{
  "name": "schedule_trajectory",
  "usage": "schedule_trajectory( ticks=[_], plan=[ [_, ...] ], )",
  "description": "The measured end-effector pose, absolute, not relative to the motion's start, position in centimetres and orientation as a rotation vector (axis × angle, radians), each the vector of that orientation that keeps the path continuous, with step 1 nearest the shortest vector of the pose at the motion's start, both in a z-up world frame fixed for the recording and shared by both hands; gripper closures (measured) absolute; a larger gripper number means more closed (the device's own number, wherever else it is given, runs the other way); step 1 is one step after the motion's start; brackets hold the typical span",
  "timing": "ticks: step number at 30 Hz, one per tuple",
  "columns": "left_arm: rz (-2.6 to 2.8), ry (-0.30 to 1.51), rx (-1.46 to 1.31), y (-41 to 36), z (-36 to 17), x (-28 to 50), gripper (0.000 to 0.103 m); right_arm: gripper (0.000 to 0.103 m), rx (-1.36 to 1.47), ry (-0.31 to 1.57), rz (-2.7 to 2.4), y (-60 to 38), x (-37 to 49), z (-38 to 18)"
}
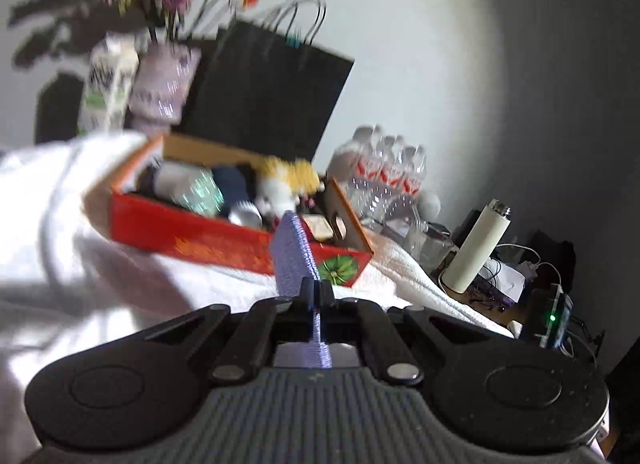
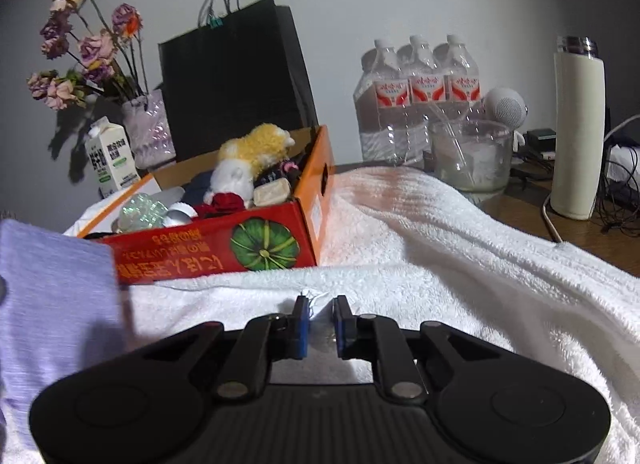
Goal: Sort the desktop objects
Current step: 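Grasp the purple cloth with the left tool while the right tool grasps the small white figurine, then carry the purple cloth and white figurine over the red box with both tools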
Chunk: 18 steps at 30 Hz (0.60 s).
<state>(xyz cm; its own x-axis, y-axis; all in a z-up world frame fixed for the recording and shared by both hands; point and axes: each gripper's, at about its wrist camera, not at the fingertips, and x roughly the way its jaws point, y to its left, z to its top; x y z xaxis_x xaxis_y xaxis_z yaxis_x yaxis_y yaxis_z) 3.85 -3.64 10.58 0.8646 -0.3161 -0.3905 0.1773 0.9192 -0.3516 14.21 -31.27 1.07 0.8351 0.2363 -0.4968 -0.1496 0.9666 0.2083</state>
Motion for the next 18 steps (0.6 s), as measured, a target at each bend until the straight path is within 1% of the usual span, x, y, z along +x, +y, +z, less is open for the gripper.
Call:
schedule_trajectory(
  ticks=[2,6,10,18],
  plan=[
    [-0.238,0.461,-0.286,-3.0,11.6,2.3,0.100,0.091,0.152,0.531,0.205,-30.7,13.3,2.0],
    [-0.165,0.452,-0.185,-2.3,13.0,-0.3,0.100,0.092,0.147,0.406,0.288,-29.2,7.9,5.5],
    [-0.175,0.449,-0.207,-1.3,13.3,-2.3,0.100,0.092,0.157,0.334,0.354,-28.0,2.4,7.6],
    [-0.280,0.436,-0.219,-1.2,14.2,-3.6,0.100,0.092,0.173,0.378,0.378,-27.1,-3.1,7.2]
  ],
)
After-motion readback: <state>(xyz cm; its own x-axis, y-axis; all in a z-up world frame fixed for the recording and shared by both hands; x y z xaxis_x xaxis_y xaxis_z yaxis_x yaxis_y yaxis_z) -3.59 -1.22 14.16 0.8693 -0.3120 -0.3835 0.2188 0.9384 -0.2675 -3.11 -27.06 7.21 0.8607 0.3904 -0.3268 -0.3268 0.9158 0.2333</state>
